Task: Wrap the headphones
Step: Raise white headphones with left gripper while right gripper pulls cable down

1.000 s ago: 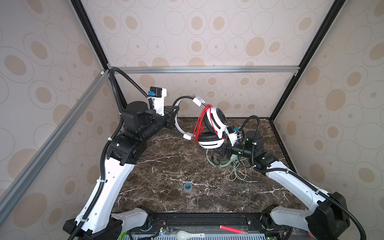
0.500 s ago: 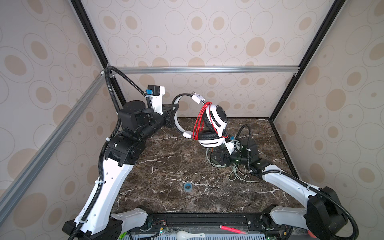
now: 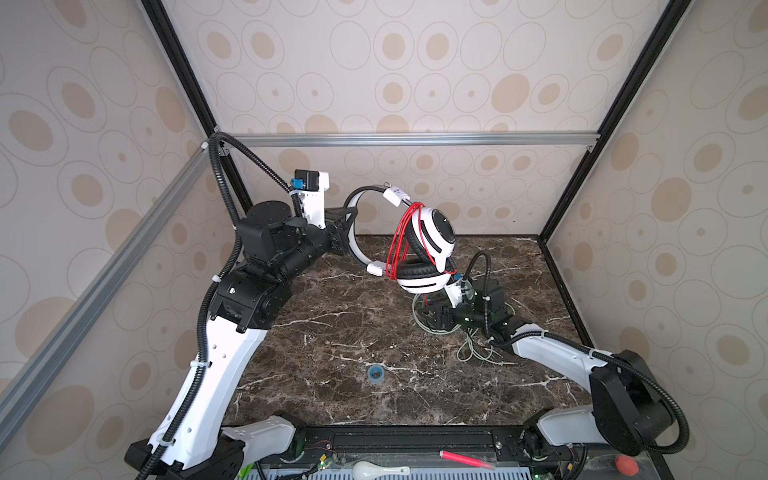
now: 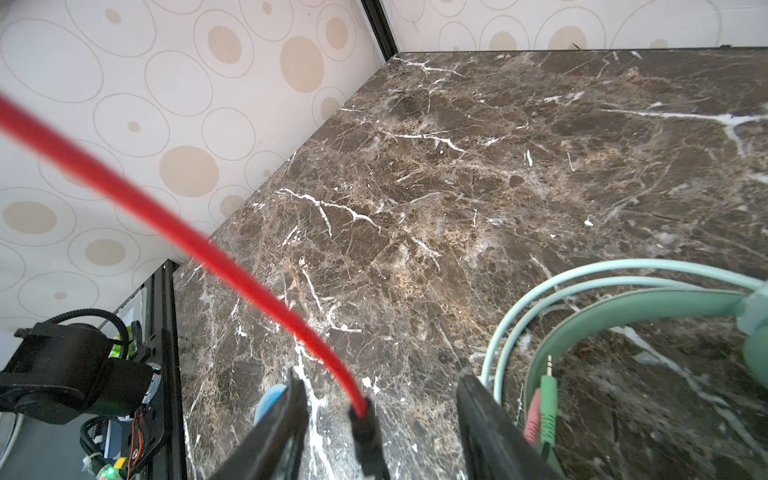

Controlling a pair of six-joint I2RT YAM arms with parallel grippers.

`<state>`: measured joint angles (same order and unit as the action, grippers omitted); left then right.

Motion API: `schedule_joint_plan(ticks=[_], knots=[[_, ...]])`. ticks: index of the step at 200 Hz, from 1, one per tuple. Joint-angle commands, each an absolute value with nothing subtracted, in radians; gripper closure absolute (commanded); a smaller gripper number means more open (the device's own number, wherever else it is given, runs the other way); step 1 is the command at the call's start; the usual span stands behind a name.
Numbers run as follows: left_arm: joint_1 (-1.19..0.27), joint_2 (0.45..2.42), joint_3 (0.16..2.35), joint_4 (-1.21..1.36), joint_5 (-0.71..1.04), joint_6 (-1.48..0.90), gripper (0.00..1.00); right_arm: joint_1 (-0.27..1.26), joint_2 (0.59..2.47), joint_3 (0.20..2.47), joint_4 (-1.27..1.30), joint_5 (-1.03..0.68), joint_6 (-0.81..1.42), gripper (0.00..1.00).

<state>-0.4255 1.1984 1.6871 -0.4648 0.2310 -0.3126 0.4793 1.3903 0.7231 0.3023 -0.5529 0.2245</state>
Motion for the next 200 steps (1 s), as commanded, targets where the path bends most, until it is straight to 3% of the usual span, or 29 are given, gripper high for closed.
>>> schedule_joint_plan(ticks=[1,101,200], knots=[[-0.426,1.163,1.700,-0.361,0.246,-0.373,1.00,0.479,1.415,0.729,0.367,-0.558,0.252,0.42],[-0.427,1.172,1.694,-0.348,0.242,-0.379,1.00,0.479,1.540,0.730,0.515,-0.605,0.327,0.57],[-0.420,1.175,1.669,-0.298,0.241,-0.406,1.00,0.479,1.550,0.723,0.508,-0.604,0.327,0.87]])
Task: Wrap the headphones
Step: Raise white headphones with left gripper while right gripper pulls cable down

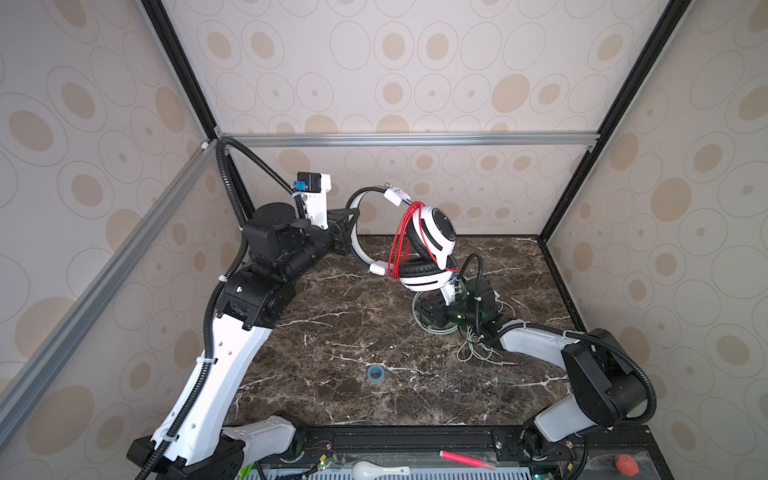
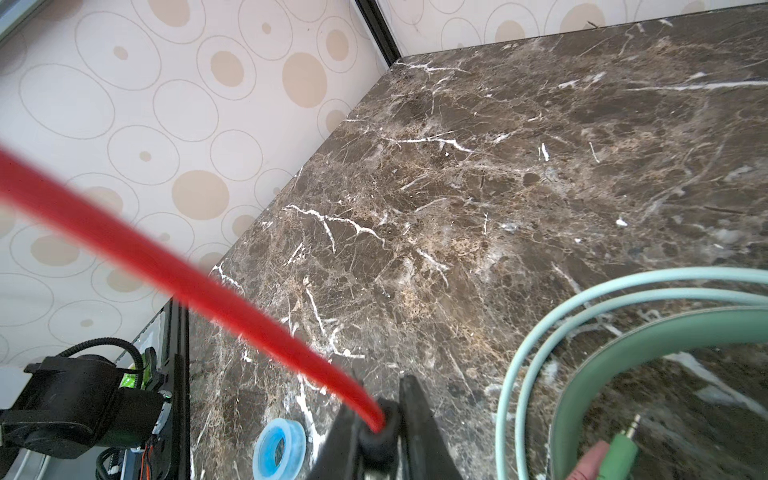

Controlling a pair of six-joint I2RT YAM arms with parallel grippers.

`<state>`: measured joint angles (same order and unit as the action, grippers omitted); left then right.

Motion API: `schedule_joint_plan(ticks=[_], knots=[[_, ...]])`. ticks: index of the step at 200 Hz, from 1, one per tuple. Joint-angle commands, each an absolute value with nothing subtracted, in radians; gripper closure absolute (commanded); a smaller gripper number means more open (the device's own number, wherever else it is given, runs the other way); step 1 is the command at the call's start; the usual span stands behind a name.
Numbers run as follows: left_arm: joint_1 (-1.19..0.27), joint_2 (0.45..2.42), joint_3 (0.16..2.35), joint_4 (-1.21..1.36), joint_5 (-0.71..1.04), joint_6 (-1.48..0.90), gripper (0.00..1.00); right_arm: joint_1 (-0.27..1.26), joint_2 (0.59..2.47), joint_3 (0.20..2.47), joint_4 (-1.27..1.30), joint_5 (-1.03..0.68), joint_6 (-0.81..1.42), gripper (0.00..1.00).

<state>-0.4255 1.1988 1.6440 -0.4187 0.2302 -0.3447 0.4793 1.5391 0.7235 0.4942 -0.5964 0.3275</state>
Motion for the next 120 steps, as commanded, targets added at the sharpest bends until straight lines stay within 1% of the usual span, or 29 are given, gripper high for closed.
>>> schedule_joint_plan(ticks=[1,18,40,84,120], knots=[[-0.420,1.175,1.669,-0.298,0.241,-0.406,1.00,0.479,1.550,0.723,0.507,-0.604,0.326,0.87],[-0.418,1.173,1.668,-0.287,0.232,-0.416,1.00,0.482,1.534,0.720,0.487,-0.598,0.321,0.95],[-0.412,1.173,1.658,-0.268,0.165,-0.477,1.00,0.492,1.494,0.723,0.422,-0.572,0.289,1.00],[-0.410,1.134,1.546,-0.171,-0.030,-0.642,1.00,0.532,1.392,0.723,0.287,-0.505,0.225,1.00],[-0.409,1.166,1.570,-0.219,-0.144,-0.695,1.00,0.618,1.312,0.742,0.159,-0.409,0.175,1.00]])
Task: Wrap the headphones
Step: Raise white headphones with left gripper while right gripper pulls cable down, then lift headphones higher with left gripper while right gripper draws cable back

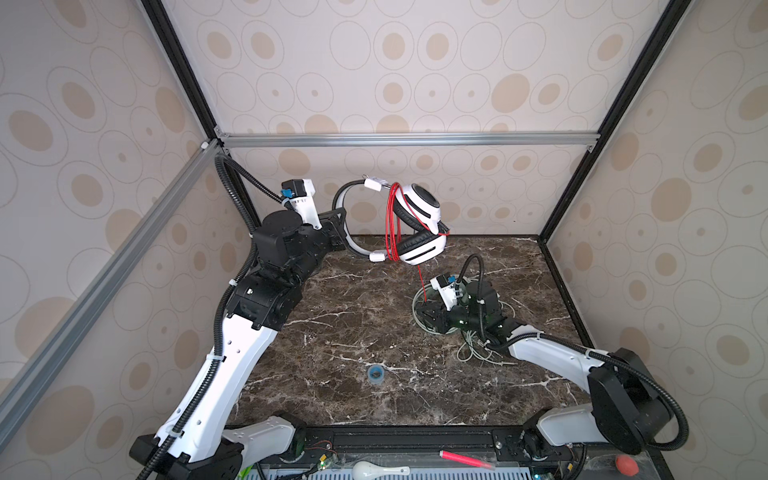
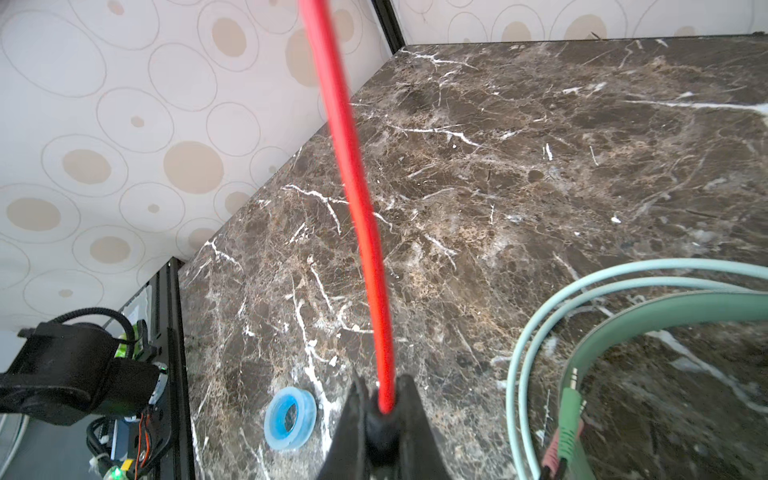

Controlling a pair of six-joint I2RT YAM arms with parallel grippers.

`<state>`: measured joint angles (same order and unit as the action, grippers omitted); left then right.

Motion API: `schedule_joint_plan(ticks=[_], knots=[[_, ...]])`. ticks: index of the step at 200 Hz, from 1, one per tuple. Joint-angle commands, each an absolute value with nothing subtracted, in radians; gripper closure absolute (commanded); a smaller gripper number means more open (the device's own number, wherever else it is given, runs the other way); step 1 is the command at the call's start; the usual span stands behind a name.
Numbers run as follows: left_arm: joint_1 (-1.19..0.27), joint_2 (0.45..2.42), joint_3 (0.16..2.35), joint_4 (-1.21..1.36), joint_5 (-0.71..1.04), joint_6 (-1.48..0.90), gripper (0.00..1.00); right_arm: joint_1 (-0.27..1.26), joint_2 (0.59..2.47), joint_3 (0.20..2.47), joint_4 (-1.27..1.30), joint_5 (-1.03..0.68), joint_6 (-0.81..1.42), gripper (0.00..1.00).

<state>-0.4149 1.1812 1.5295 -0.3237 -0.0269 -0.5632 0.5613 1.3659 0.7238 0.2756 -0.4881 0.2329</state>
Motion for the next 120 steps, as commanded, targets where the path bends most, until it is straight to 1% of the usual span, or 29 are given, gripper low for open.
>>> schedule_joint_plan(ticks=[1,38,83,120], knots=[[-0.409,1.167,1.571,-0.219,-0.148,-0.697,1.00,0.621,1.310,0.742,0.159,-0.406,0.173,1.00],[-0.408,1.210,1.588,-0.233,-0.249,-0.704,1.00,0.718,1.237,0.765,0.057,-0.313,0.142,1.00],[-0.387,1.291,1.625,-0.227,-0.309,-0.623,1.00,0.829,1.171,0.843,-0.111,-0.259,0.086,1.00],[-0.379,1.354,1.627,-0.248,-0.400,-0.536,1.00,0.939,1.154,0.915,-0.234,-0.215,0.055,1.00]])
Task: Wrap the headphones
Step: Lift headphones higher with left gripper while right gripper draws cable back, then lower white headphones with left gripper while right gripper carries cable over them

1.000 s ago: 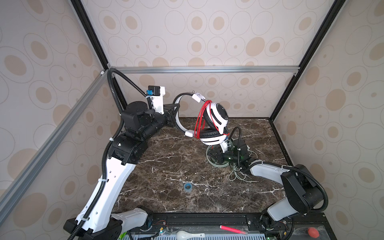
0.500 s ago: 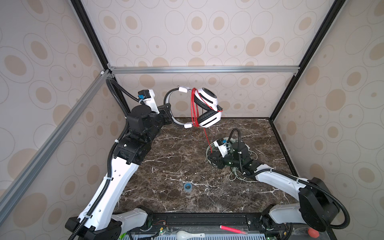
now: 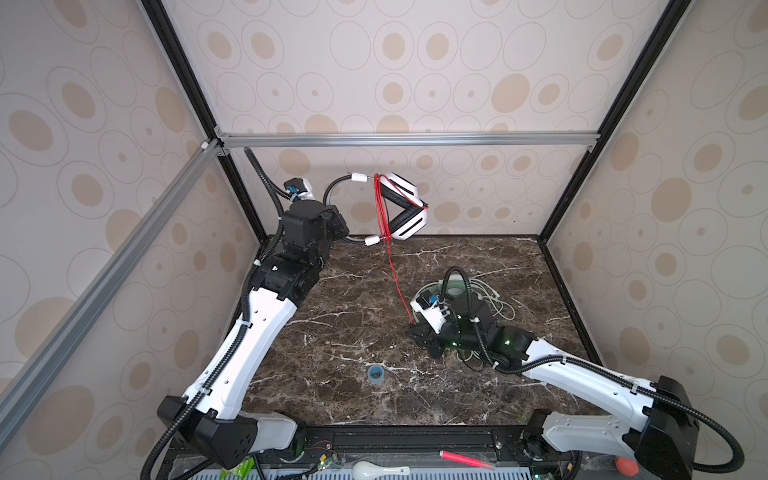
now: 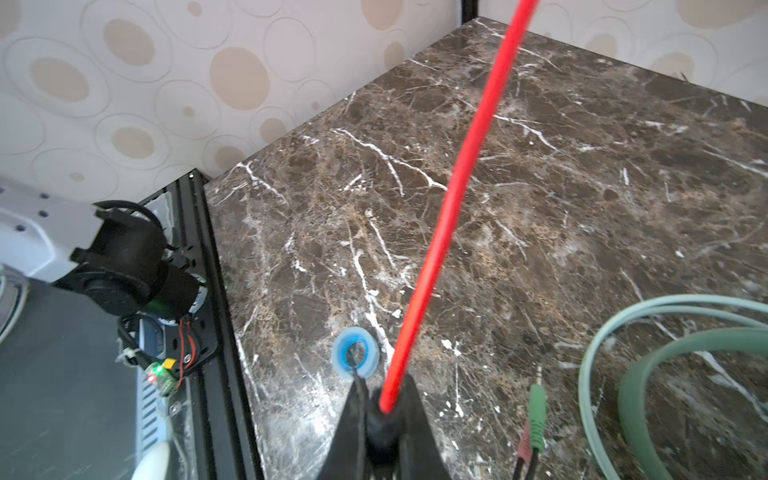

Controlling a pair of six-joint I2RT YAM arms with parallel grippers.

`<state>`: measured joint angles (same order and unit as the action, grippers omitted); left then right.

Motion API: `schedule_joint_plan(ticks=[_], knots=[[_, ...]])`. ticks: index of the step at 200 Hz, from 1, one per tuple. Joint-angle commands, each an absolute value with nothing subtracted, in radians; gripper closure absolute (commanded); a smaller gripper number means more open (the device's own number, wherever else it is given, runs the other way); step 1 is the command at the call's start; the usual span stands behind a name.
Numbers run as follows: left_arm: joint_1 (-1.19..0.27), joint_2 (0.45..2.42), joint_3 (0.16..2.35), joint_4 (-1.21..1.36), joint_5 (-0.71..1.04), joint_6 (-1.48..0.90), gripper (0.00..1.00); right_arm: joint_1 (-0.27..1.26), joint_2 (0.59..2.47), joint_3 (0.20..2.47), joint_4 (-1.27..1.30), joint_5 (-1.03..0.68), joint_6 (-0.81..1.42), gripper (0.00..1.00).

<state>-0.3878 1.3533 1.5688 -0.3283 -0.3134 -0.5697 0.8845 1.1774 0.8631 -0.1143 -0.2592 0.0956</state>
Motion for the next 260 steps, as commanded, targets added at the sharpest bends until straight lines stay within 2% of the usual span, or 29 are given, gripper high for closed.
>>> schedule_joint_plan(ticks=[1,59,113,198,240,260], knots=[[-0.379,1.356,1.626,-0.247,-0.401,-0.534,1.00,0.942,1.154,0.917,-0.234,-0.214,0.055,1.00],[-0.379,1.358,1.448,-0.189,-0.449,-0.366,1.00,1.006,1.159,1.089,-0.384,-0.165,-0.016,1.00],[-0.400,1.325,1.341,-0.205,-0.413,-0.167,1.00,1.003,1.260,1.377,-0.620,-0.091,-0.201,1.00],[-0.445,1.193,1.209,-0.337,-0.232,-0.023,1.00,0.844,1.470,1.785,-0.865,-0.022,-0.301,1.00],[-0.446,1.149,1.180,-0.388,-0.114,0.000,1.00,0.812,1.555,1.887,-0.918,0.050,-0.309,1.00],[-0.446,1.135,1.170,-0.405,-0.041,-0.001,1.00,0.735,1.581,1.914,-0.922,-0.004,-0.259,1.00]])
